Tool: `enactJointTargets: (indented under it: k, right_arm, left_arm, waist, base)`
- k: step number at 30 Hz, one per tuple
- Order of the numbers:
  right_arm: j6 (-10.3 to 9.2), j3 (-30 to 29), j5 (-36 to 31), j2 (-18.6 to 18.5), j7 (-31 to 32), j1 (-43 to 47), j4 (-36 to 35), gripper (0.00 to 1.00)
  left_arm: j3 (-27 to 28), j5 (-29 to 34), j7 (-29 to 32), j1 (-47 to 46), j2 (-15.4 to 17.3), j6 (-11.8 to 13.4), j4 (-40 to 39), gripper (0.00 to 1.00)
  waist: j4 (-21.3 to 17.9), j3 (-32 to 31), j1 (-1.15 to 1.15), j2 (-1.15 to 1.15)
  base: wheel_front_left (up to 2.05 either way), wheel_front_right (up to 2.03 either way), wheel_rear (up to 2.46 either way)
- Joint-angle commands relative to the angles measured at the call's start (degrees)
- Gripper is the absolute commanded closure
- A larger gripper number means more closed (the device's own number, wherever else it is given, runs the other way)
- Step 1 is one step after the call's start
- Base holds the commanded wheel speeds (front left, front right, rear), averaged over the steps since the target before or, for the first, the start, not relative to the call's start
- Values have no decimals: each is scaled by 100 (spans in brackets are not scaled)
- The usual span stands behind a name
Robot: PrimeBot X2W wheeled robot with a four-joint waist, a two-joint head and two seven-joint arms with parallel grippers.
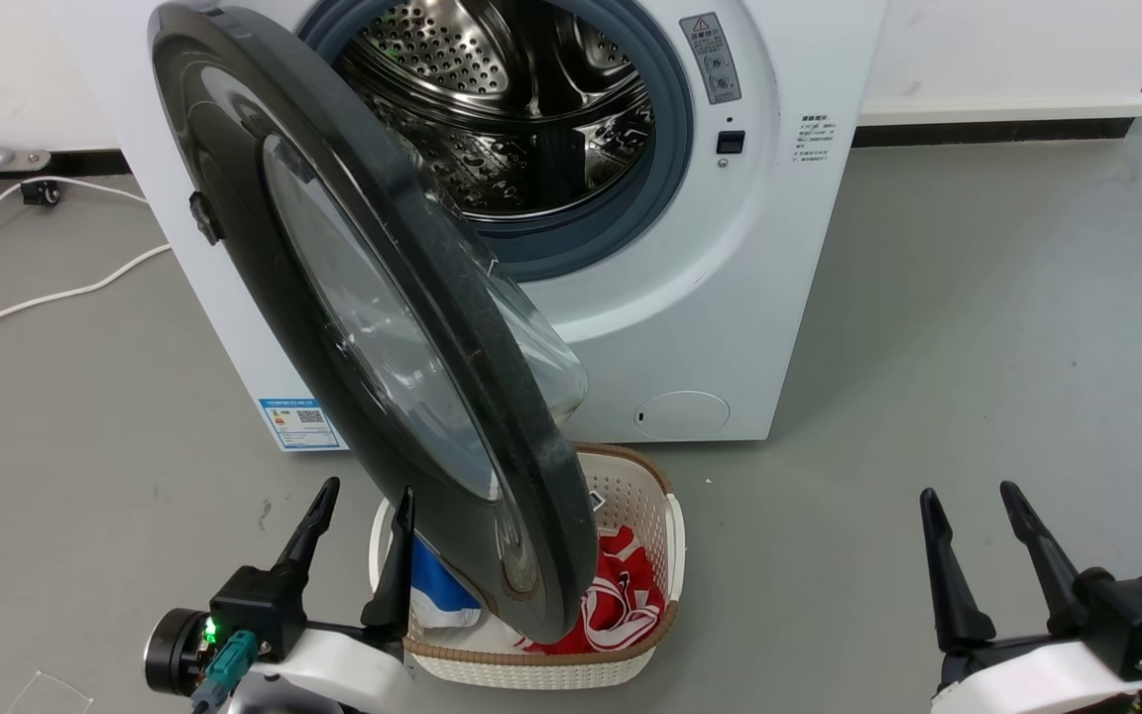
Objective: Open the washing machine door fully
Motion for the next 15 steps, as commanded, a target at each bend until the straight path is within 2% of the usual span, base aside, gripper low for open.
enactJointTargets:
  k: [1, 15]
  right_arm:
    - [-1, 25, -87, 27, -41, 59, 68, 0]
    - [-1, -33, 109, 88, -78, -32, 384, 0]
  left_arm:
    - [14, 34, -15, -86, -6, 1, 27, 0]
    - [14, 82, -15, -80, -11, 45, 115, 0]
  waist:
    - [7, -1, 0, 0]
    - [-27, -19, 0, 0]
  base:
    - [0, 0, 0]
    - [0, 0, 0]
